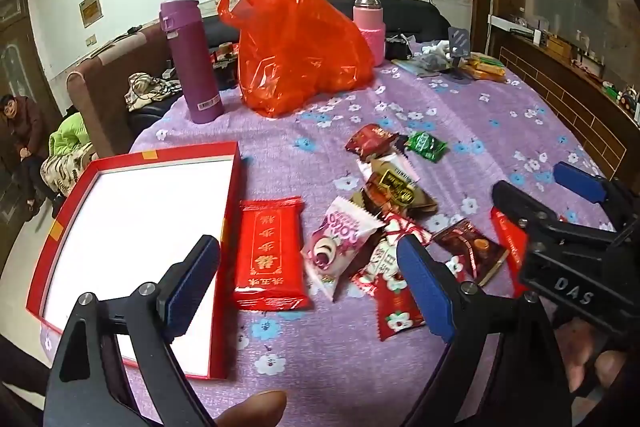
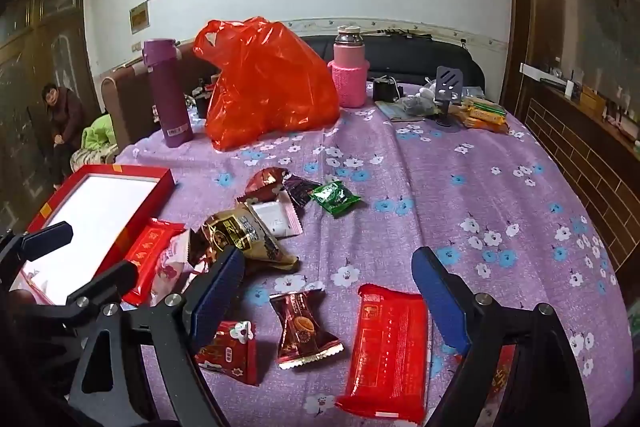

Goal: Organize snacks
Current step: 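Grasp the large red packet with white print using the right gripper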

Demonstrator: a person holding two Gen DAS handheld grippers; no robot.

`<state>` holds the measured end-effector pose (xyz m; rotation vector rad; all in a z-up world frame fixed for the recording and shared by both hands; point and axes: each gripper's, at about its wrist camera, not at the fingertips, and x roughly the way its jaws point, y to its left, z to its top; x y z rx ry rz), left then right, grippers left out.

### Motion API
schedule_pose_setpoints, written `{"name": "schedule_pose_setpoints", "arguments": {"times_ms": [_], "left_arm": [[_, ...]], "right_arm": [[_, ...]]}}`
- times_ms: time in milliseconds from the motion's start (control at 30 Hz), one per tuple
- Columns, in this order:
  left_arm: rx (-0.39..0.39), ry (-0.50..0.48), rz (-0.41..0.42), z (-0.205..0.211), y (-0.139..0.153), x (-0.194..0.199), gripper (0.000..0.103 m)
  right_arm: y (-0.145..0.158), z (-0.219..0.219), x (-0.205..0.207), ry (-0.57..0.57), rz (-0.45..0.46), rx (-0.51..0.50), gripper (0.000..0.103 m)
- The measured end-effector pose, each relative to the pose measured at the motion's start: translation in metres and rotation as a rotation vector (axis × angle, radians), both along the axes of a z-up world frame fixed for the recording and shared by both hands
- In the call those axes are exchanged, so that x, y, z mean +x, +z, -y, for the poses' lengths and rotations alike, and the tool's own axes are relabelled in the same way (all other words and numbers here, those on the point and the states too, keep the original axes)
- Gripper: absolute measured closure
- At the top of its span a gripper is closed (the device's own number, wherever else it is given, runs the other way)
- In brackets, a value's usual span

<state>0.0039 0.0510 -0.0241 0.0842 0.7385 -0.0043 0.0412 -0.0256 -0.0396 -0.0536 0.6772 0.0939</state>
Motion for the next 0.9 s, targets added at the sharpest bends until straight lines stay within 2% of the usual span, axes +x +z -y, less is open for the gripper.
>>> {"name": "schedule_pose_setpoints", "arguments": {"times_ms": [233, 433, 600, 900], "left_arm": [[0.014, -0.002, -0.007, 0.0, -0.011, 0.002, 0.012], [0.044, 0.008, -0.017, 0.005, -0.017, 0.005, 0.012], [0.056, 0.005, -0.037, 0.011, -0.022, 0.01, 0.012], [0.078, 0.008, -0.066, 0.016, -0.03, 0.02, 0.012]], "right_arm": [[-0.011, 0.049, -0.017, -0.072, -0.065, -0.032, 0.016], [-0.033, 0.071, -0.016, -0.104, -0.142, -0.036, 0.016], [-0.044, 0.078, -0.008, -0.104, -0.197, -0.009, 0.016], [-0.059, 0.072, 0.012, -0.079, -0.304, -0.038, 0.016]]}}
